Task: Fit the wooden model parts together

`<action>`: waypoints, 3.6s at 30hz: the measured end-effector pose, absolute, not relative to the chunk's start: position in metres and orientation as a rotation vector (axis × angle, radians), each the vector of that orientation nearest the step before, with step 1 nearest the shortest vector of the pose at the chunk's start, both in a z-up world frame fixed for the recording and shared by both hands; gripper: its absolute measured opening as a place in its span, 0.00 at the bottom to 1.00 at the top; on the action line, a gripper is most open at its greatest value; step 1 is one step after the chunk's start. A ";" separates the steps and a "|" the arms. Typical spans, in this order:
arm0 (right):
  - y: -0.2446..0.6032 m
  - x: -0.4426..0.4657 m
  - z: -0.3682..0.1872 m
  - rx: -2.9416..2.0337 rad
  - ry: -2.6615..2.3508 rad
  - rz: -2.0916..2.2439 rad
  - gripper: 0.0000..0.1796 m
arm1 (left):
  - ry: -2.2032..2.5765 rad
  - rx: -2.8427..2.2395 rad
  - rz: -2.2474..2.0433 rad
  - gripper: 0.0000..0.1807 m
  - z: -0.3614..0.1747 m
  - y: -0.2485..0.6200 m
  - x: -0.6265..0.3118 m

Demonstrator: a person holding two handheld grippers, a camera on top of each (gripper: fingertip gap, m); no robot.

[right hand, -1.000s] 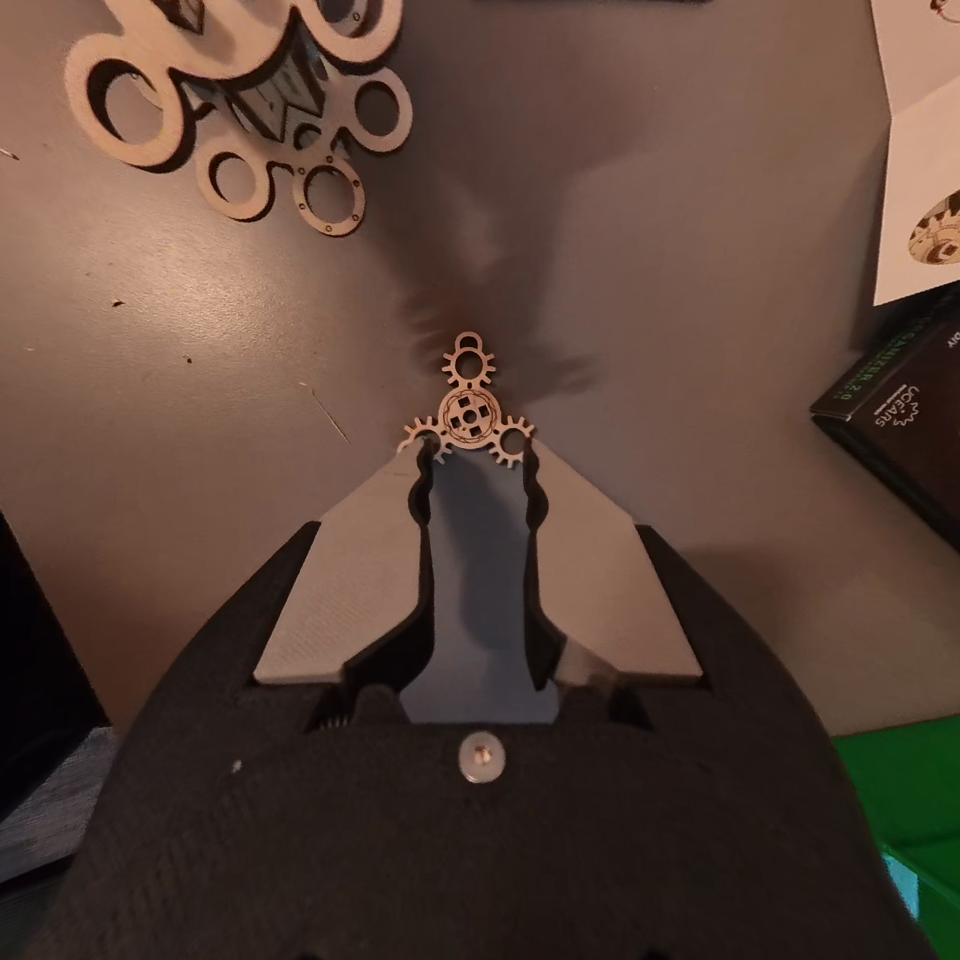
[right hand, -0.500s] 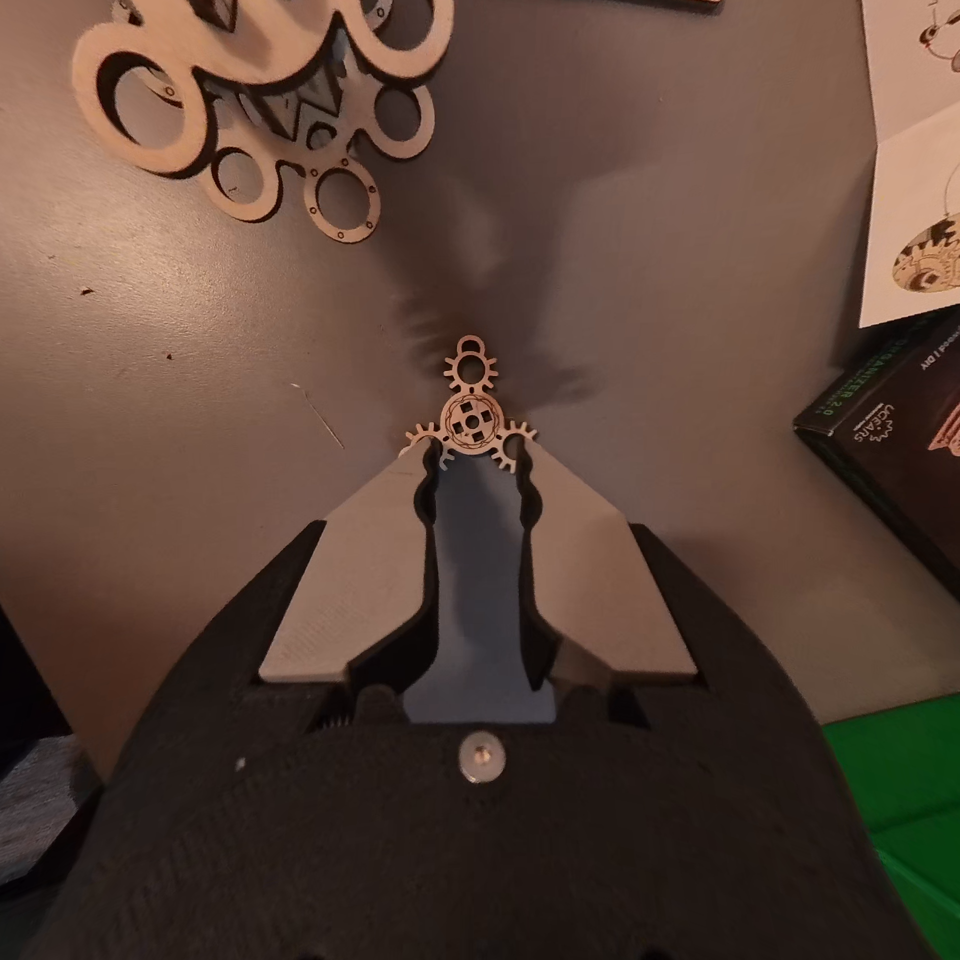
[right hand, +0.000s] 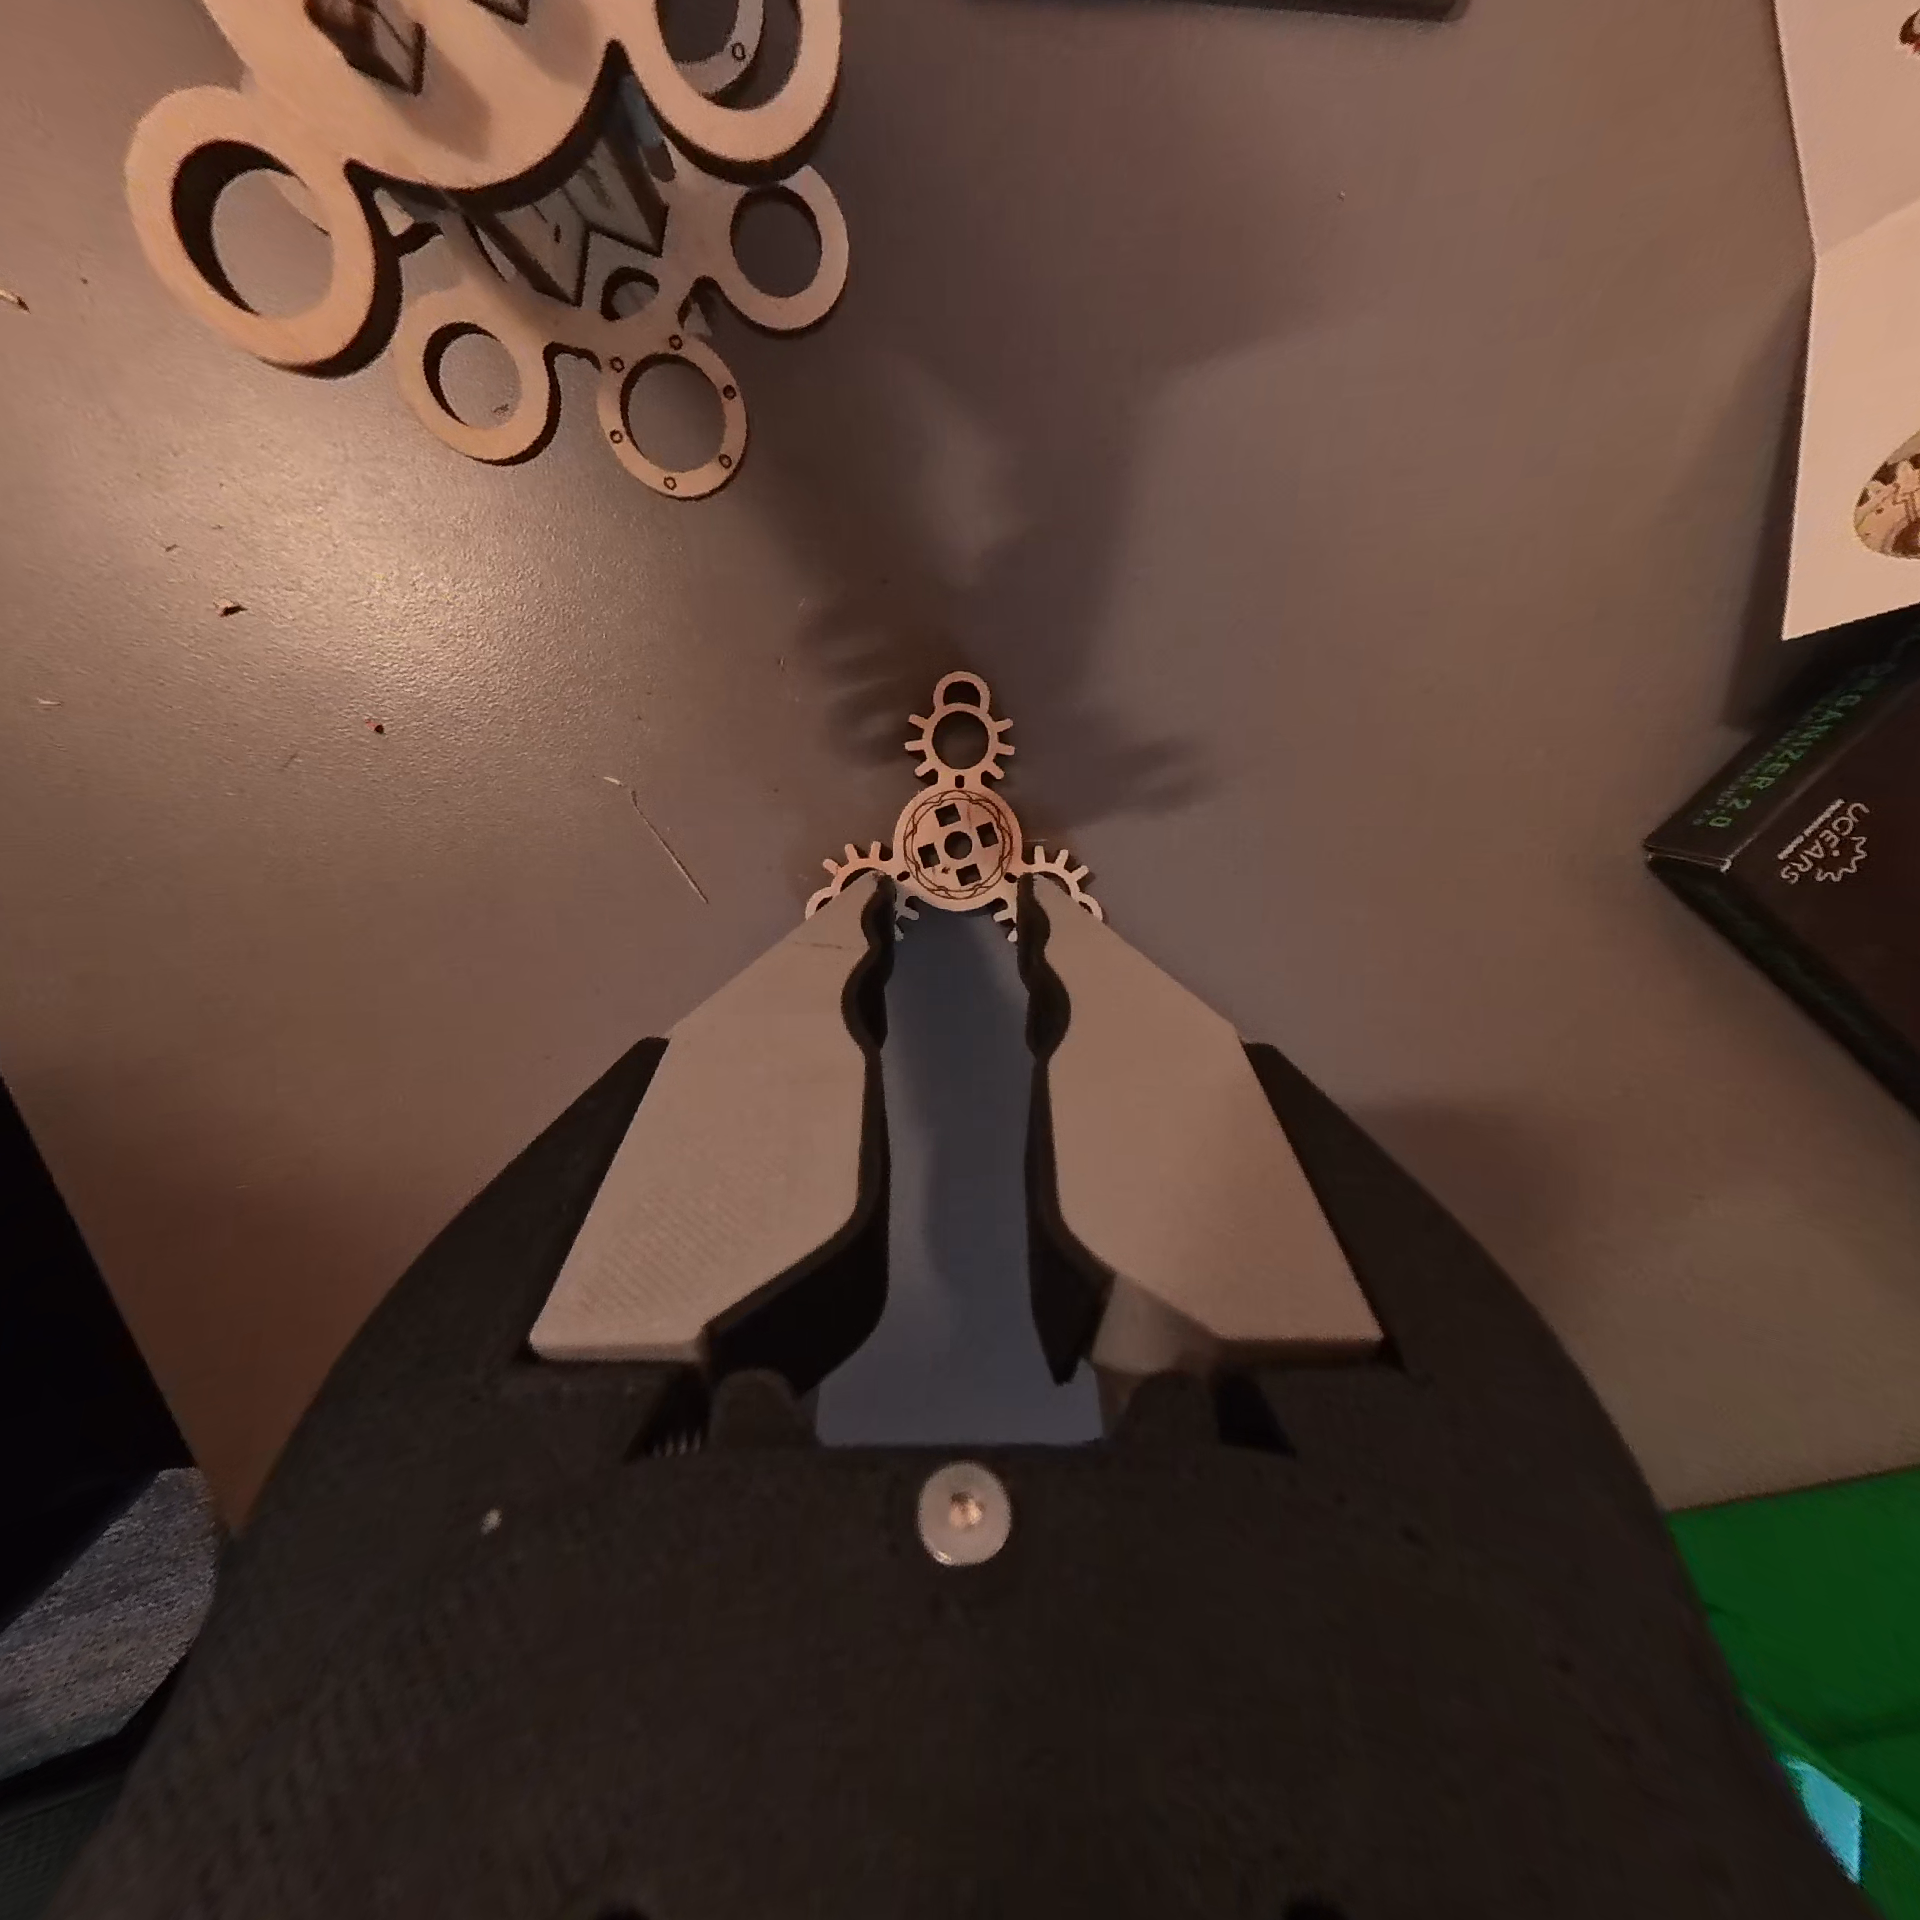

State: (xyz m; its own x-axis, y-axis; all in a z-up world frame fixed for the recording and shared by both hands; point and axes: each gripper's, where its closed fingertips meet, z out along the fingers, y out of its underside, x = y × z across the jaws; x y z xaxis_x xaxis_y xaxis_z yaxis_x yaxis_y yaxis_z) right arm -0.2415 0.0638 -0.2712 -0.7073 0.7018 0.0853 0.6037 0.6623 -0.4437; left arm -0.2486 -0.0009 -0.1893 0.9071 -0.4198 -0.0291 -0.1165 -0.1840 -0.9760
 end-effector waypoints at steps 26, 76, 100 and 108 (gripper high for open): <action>0.049 -0.246 -0.185 -0.997 -2.378 0.957 0.10 | 0.406 -1.741 -0.221 0.06 -0.188 0.002 -0.251; 0.020 -0.256 -0.147 -0.964 -2.095 1.000 0.10 | 0.390 -1.644 0.298 0.06 -0.173 0.016 -0.272; 0.011 -0.263 -0.155 -0.910 -2.062 0.875 0.10 | 0.435 -1.622 0.454 0.06 -0.171 0.016 -0.276; 0.010 -0.263 -0.154 -0.879 -2.047 0.825 0.10 | 0.469 -1.594 0.532 0.06 -0.169 0.015 -0.277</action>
